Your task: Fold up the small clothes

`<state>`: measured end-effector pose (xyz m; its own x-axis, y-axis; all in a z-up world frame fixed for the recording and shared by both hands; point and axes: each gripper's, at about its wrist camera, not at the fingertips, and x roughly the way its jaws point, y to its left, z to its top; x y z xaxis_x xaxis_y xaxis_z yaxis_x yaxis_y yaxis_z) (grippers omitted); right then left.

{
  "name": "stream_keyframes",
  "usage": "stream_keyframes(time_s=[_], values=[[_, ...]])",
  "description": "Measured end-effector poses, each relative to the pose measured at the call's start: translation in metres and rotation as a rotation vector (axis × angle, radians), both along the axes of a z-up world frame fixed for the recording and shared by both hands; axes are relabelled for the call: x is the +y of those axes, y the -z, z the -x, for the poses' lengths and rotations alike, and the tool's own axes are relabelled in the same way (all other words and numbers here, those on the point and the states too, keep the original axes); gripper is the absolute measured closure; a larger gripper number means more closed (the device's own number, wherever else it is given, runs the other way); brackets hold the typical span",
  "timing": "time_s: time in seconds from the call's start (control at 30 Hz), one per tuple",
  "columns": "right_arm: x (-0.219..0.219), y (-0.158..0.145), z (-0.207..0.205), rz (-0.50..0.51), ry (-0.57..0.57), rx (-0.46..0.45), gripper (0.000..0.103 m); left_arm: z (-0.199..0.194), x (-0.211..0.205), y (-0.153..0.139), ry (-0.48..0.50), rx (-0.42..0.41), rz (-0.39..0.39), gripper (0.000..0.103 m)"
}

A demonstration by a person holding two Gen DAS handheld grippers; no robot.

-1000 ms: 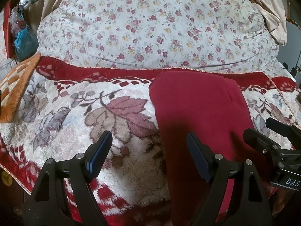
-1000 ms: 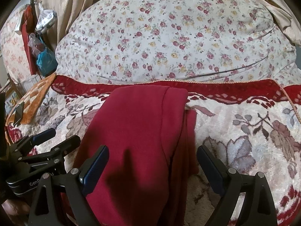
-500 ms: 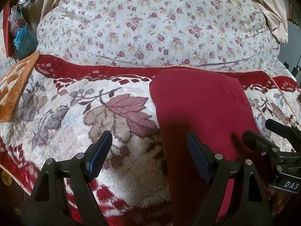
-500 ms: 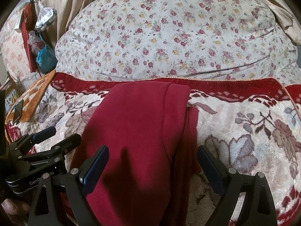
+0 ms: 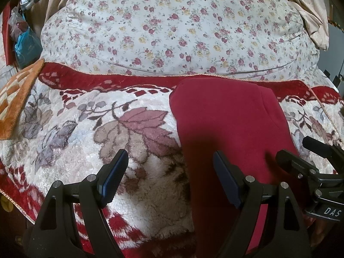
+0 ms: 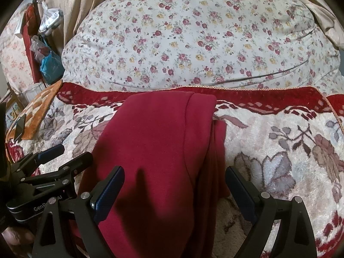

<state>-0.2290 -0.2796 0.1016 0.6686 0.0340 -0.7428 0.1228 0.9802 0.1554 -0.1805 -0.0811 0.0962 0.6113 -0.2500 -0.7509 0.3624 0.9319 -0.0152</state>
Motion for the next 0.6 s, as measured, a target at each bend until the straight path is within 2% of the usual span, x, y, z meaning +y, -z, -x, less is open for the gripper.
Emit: stream_keyframes(time_s=[0.33, 0.6], values=[[0.000, 0.003, -0.004, -0.003, 0.000, 0.011, 0.010, -0.001, 0.000, 0.000, -0.001, -0.002, -0.001, 0.022], [-0.005, 0.001, -0.012, 0.009, -0.015, 0.007, 0.010, -0.021, 0.007, -0.004, -0.004, 0.018, 0.030, 0.022]])
